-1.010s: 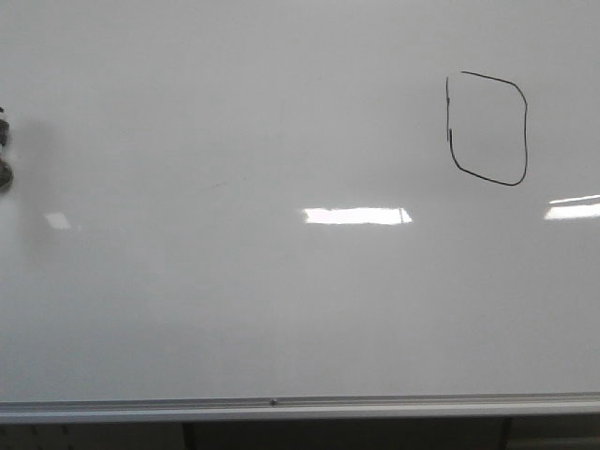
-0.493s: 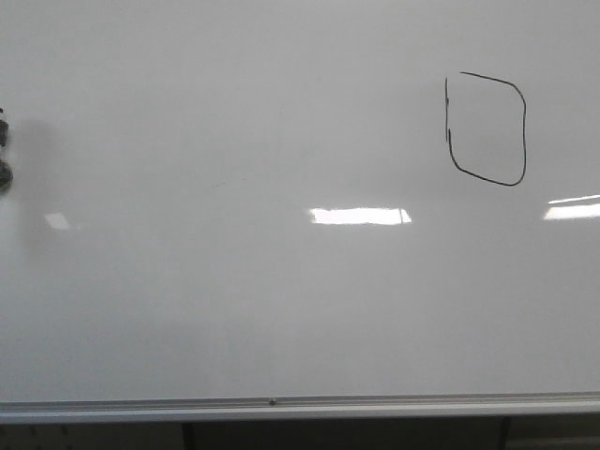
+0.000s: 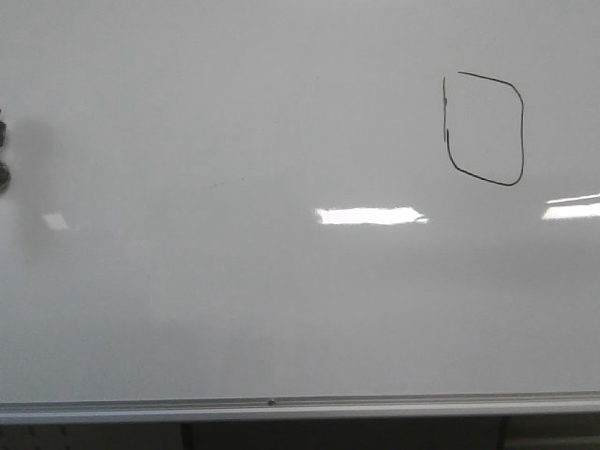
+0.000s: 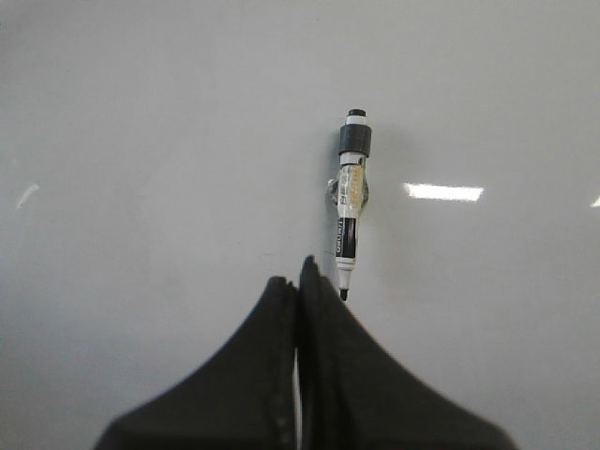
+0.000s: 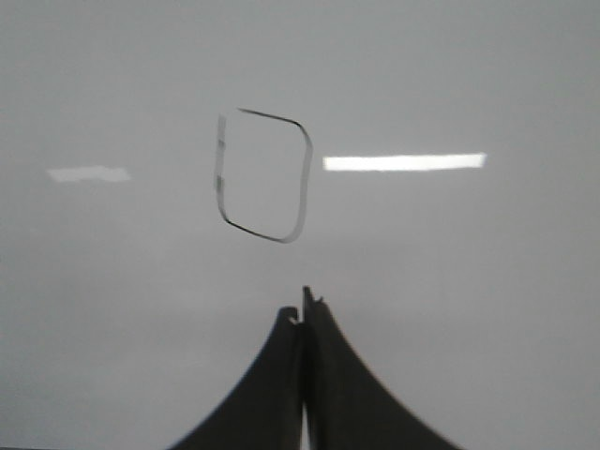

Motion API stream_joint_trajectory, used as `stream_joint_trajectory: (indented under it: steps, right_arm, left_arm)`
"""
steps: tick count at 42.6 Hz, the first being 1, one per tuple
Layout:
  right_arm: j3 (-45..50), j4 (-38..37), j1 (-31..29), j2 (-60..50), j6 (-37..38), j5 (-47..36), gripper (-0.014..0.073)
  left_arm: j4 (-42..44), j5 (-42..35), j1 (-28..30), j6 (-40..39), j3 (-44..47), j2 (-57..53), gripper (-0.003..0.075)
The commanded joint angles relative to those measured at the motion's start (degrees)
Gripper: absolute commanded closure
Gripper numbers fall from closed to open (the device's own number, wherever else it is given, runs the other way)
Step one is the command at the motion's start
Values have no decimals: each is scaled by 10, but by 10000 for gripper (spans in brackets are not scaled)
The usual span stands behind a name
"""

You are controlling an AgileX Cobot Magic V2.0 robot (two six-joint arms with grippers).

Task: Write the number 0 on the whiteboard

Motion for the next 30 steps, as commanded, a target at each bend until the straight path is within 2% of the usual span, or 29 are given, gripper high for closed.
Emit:
stream_joint_trajectory:
  steps: [1,5,8,14,30]
  right_arm:
    - [32,-125,-16,-28,98,-37,662]
    - [68,-179,-16,-52,141,-48,662]
    - [90,-179,-16,-67,149,-58,662]
    - [90,-178,-16,-103,149,-26,662]
    - [90,-178,-16,-101,149,-22,662]
  left_arm:
    - [-6,-42,2,-5,13,-12,740]
    - [-6,-42,2,-5,13,-12,740]
    - [-6,-42,2,-5,13,-12,740]
    - [-6,-42,2,-5,13,-12,740]
    - [-6,-42,2,-5,13,-12,740]
